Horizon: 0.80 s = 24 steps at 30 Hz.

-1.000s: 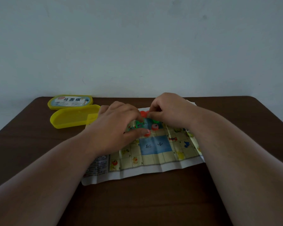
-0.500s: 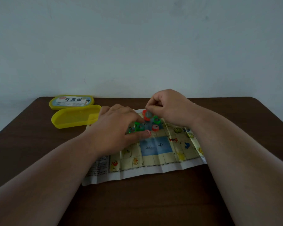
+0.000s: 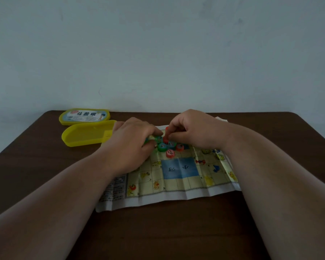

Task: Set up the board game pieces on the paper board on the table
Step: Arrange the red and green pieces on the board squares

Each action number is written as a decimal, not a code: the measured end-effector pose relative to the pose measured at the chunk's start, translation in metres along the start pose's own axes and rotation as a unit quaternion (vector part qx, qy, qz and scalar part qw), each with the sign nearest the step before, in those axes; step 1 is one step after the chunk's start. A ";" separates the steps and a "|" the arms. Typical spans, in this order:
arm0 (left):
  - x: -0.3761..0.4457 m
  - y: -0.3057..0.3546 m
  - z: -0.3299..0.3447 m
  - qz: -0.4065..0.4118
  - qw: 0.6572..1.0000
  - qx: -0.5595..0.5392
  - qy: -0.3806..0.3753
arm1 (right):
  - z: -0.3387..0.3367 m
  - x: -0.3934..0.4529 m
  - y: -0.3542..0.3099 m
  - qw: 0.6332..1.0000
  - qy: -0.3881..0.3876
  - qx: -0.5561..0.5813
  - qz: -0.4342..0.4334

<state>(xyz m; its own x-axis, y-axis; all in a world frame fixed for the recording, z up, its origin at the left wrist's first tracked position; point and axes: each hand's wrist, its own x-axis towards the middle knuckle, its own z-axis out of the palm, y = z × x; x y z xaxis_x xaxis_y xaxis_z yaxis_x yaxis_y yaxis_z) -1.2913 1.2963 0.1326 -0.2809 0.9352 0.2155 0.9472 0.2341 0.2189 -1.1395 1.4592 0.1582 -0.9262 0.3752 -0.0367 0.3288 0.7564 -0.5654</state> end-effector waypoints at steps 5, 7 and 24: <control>-0.001 -0.005 -0.002 -0.003 1.000 0.024 -0.008 | 0.001 0.001 0.000 0.999 0.014 -0.030 0.011; -0.001 -0.003 -0.003 -0.005 1.000 0.026 -0.013 | 0.000 -0.001 0.000 0.998 0.024 -0.052 0.012; -0.007 -0.010 -0.024 -0.020 0.998 -0.040 -0.053 | -0.002 0.005 0.017 0.991 0.076 -0.060 0.087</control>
<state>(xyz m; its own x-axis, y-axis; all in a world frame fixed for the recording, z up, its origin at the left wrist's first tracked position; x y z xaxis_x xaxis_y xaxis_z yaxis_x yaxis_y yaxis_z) -1.3025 1.2808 0.1520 -0.2966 0.9492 0.1049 0.9189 0.2537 0.3022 -1.1385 1.4749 0.1497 -0.8180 0.5752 0.0047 0.5094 0.7282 -0.4585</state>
